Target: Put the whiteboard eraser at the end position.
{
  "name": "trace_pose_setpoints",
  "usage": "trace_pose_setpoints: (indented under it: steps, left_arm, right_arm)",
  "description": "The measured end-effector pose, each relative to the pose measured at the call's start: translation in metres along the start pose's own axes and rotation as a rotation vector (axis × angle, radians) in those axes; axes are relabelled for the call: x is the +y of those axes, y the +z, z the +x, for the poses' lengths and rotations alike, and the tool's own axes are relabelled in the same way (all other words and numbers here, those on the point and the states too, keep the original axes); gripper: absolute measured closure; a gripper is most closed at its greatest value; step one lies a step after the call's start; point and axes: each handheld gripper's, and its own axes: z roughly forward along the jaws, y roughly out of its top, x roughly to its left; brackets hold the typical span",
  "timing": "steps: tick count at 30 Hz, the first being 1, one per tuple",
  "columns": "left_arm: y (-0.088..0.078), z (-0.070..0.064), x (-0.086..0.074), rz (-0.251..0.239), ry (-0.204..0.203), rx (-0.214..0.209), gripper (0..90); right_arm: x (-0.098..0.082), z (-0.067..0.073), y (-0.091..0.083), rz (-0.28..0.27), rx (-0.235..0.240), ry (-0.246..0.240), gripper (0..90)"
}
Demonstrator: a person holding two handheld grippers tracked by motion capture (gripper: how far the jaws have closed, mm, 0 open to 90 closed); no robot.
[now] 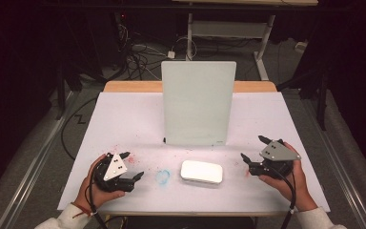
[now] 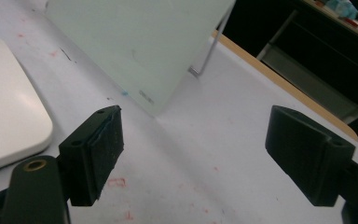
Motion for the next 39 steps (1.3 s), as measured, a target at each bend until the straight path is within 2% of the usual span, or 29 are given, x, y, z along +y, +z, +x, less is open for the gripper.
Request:
trace_pose_setpoints:
  steps: [3, 7, 15, 39]
  left_arm:
    - [-0.001, 0.000, 0.000, -0.002, -0.001, 0.002, 18.6]
    - [-0.003, 0.000, -0.001, -0.006, -0.005, 0.006, 18.6]
    - [-0.003, 0.001, -0.002, -0.011, -0.011, 0.006, 18.6]
    - [0.001, 0.003, -0.001, -0.002, -0.016, 0.008, 18.6]
  right_arm:
    - [-0.014, 0.001, -0.003, -0.006, -0.008, 0.038, 20.1]
    - [-0.025, 0.007, -0.005, 0.000, 0.000, 0.046, 19.8]
    - [-0.022, 0.012, -0.008, -0.022, -0.014, 0.035, 19.5]
    - [-0.026, 0.012, -0.003, 0.008, -0.029, 0.011, 19.9]
